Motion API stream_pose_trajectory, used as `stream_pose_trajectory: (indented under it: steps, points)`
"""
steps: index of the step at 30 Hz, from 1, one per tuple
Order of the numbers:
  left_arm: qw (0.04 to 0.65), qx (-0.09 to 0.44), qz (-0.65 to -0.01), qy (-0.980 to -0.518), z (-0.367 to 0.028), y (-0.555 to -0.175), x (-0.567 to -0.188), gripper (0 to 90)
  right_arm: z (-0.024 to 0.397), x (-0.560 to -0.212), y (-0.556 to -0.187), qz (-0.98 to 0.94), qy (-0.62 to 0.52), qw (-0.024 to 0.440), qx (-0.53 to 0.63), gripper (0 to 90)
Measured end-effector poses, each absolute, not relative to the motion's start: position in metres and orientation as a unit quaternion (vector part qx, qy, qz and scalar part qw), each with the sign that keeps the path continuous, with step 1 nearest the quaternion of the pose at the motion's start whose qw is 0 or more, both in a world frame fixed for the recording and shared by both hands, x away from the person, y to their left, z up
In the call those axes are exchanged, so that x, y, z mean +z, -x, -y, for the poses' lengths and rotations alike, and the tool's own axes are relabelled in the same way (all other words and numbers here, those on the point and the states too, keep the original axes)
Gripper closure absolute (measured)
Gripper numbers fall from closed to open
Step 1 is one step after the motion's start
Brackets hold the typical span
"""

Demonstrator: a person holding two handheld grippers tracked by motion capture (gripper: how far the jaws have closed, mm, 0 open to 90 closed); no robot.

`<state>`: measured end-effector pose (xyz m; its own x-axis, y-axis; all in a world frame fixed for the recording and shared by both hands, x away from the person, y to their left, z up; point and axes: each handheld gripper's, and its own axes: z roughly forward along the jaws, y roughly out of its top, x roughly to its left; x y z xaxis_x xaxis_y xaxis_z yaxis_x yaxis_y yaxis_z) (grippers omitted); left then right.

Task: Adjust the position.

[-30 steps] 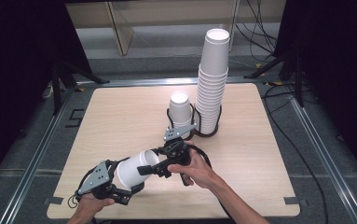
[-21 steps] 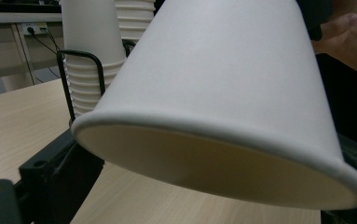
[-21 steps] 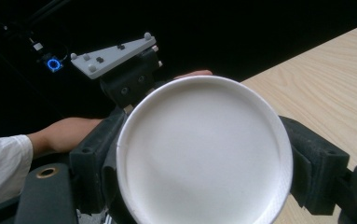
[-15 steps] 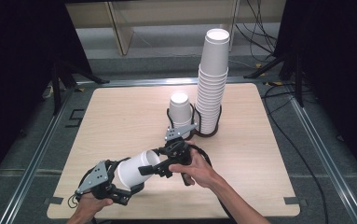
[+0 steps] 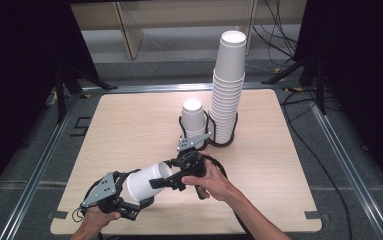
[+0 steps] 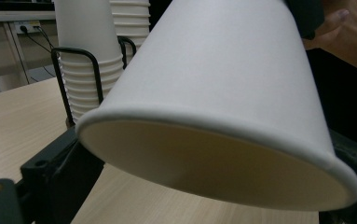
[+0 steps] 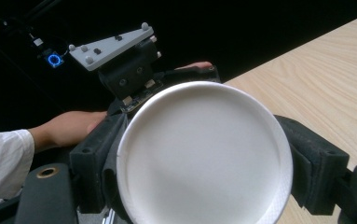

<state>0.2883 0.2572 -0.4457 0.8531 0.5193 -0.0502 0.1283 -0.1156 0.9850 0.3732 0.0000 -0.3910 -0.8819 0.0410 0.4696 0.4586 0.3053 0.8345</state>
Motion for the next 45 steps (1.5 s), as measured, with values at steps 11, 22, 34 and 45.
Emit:
stream_pose_trajectory:
  steps: [11,22,34,45]
  points:
    - [0.631,0.159,-0.221,-0.727,-0.255,-0.287,-0.446,0.5,-0.001,-0.392,-0.373,0.791,0.154,0.187,-0.562,23.7]
    - [0.621,0.162,-0.206,-0.738,-0.257,-0.287,-0.442,7.6,0.0,-0.393,-0.374,0.789,0.159,0.195,-0.56,23.0]
    - [0.581,0.18,-0.187,-0.771,-0.257,-0.286,-0.443,10.1,0.003,-0.376,-0.366,0.847,0.116,0.1,-0.51,15.7]
    - [0.541,0.174,-0.181,-0.802,-0.25,-0.285,-0.446,10.1,0.0,-0.364,-0.342,0.912,0.054,-0.032,-0.406,17.0]
